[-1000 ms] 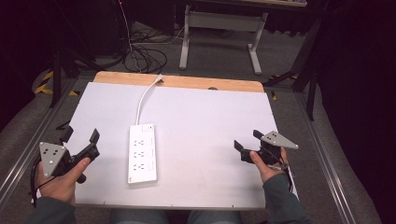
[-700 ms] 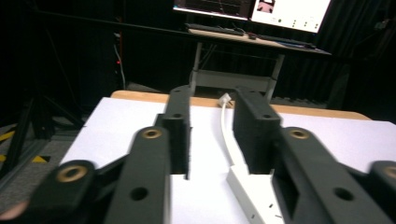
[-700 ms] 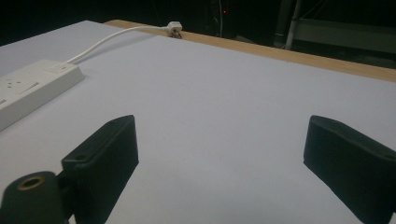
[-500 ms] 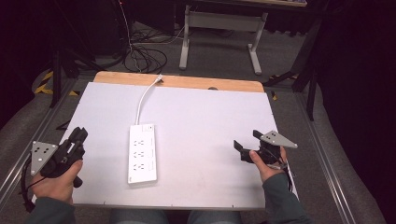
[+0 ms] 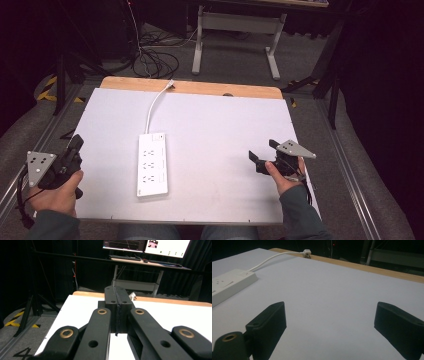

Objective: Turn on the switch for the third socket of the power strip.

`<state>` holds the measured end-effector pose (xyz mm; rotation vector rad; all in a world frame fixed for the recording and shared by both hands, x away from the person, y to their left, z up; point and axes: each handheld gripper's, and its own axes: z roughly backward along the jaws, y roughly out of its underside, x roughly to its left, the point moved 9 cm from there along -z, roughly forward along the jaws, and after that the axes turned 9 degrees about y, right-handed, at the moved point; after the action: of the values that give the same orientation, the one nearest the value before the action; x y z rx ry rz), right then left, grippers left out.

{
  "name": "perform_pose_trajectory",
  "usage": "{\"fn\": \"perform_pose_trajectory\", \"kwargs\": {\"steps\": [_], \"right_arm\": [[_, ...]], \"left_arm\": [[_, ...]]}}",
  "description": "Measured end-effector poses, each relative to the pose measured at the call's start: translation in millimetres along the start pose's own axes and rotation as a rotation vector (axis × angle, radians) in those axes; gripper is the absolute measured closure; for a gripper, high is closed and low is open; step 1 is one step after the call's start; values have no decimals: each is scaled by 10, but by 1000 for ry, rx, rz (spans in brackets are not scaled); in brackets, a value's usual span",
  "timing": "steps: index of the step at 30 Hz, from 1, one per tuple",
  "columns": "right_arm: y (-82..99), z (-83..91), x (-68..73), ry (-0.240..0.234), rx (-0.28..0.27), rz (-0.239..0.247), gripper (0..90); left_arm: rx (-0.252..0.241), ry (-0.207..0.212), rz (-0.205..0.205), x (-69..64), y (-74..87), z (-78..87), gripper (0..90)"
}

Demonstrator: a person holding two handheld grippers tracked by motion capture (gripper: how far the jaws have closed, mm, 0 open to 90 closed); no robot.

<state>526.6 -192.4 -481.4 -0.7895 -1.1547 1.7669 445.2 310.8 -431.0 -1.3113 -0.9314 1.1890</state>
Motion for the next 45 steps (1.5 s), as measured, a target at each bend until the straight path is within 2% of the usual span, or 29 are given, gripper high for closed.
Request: {"fn": "perform_pose_trajectory", "kwargs": {"steps": [7,15,25,26,28,30,34,38,40,41,43,44,45], "right_arm": [[7,6,2,2,1,-6,110],[40,39,-21,4,11,-8,111],[52,62,-41,9,13,-5,110],[54,65,-41,11,14,-3,110],[55,64,-40,10,14,-5,110],[55,63,-42,12,15,-3,110],[54,57,-35,10,16,-7,111],[59,52,-33,9,20,-4,110],[53,55,-33,9,16,-8,110],[53,58,-35,9,16,-5,110],[53,60,-36,9,16,-4,110],[55,60,-34,10,17,-6,110],[57,61,-32,10,19,-7,110]], "left_arm": [[-13,-3,-29,13,-56,-45,899],[-5,-16,-15,76,-48,-147,899],[3,45,-46,-54,-68,-238,900],[7,56,-48,-70,-63,-247,899],[37,110,-62,-150,-31,-290,900],[44,122,-76,-182,-24,-306,900],[72,192,-120,-337,-1,-374,900],[85,214,-127,-371,26,-404,900],[94,246,-139,-413,42,-426,900],[94,246,-139,-413,42,-426,900],[107,291,-153,-488,63,-454,900],[107,291,-153,-488,63,-454,900],[122,328,-180,-551,84,-472,900]]}}
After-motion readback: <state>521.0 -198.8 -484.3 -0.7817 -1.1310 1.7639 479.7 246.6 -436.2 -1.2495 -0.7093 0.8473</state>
